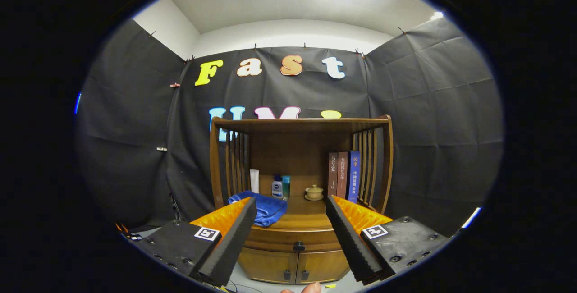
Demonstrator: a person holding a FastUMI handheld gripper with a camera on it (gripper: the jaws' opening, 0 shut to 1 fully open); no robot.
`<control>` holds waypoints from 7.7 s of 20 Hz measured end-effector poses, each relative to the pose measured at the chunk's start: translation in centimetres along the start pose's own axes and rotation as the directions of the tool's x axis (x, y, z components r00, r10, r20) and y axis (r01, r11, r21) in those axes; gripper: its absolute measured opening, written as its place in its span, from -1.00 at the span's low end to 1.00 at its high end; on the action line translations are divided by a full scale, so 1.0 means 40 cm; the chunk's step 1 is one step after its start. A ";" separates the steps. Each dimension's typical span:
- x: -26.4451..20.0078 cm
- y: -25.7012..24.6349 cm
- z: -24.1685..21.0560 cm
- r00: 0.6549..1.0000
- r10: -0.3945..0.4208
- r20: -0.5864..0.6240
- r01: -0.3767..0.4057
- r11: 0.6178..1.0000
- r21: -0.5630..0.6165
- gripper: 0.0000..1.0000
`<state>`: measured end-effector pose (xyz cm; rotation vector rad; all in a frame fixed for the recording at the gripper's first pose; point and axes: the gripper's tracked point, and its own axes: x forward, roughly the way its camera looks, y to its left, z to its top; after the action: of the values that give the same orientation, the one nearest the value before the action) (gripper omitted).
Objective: Pull open the drawer, take out the items inside it, and place them on the countertop above the cabinet.
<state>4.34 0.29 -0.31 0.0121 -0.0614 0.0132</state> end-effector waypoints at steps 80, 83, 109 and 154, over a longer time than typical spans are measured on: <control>-0.001 -0.108 -0.466 0.930 0.084 -0.358 -0.092 0.996 -0.005 0.99; 0.076 -0.088 -0.464 0.851 0.163 -0.499 -0.142 0.987 0.079 1.00; 0.330 -0.086 -0.876 0.380 -0.007 -0.925 0.071 0.997 0.022 -0.53; 0.732 -0.172 -0.578 0.565 0.022 -0.824 0.058 0.996 0.066 0.69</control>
<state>35.09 -5.91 -21.67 0.0940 0.9093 -0.0006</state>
